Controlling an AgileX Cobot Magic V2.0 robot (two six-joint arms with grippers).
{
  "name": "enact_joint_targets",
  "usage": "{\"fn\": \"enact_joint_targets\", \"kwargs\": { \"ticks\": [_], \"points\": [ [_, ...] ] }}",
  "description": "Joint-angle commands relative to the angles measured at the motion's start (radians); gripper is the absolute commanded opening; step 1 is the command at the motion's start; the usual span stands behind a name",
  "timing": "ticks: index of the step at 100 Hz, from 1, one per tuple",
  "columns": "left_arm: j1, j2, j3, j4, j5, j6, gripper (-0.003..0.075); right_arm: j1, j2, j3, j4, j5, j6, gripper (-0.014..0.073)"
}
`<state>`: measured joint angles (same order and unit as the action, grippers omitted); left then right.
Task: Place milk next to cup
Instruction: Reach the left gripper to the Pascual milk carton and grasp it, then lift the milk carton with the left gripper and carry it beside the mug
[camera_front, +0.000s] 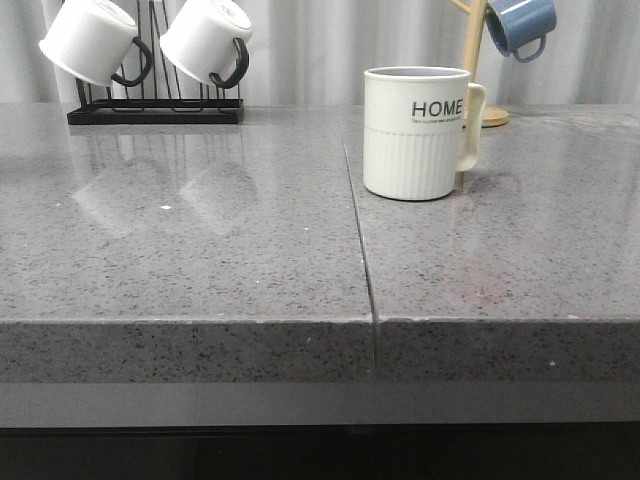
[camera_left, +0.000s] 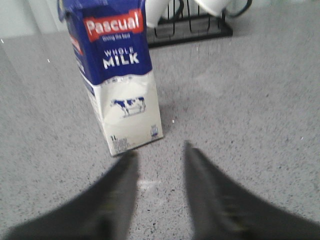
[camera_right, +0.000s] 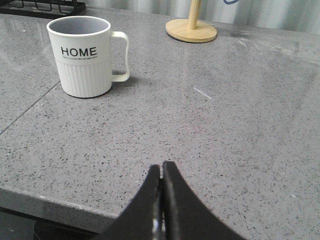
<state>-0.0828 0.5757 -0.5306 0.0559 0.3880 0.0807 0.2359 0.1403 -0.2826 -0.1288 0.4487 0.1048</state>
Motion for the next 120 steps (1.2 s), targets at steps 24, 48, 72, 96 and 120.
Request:
{"fn": "enact_joint_targets", "kwargs": {
  "ticks": [24, 48, 72, 96, 120],
  "points": [
    [0.057, 0.195, -0.038, -0.056, -0.329, -0.014, 0.0648, -0.002, 0.009, -0.026, -0.004, -0.072, -0.002, -0.0067],
    [0.075, 0.327, -0.039, -0.155, -0.505, -0.014, 0.0648, -0.002, 0.009, -0.026, -0.004, -0.072, -0.002, -0.0067],
    [0.066, 0.446, -0.080, -0.162, -0.587, -0.014, 0.0648, -0.002, 0.009, -0.026, -0.004, -0.072, -0.002, -0.0067],
    [0.066, 0.578, -0.155, -0.181, -0.661, -0.014, 0.0648, -0.002, 0.009, -0.026, -0.004, -0.072, -0.002, -0.0067],
    [0.066, 0.712, -0.247, -0.207, -0.683, -0.014, 0.0648, -0.002, 0.009, -0.026, -0.004, -0.072, -0.002, -0.0067]
  ]
}}
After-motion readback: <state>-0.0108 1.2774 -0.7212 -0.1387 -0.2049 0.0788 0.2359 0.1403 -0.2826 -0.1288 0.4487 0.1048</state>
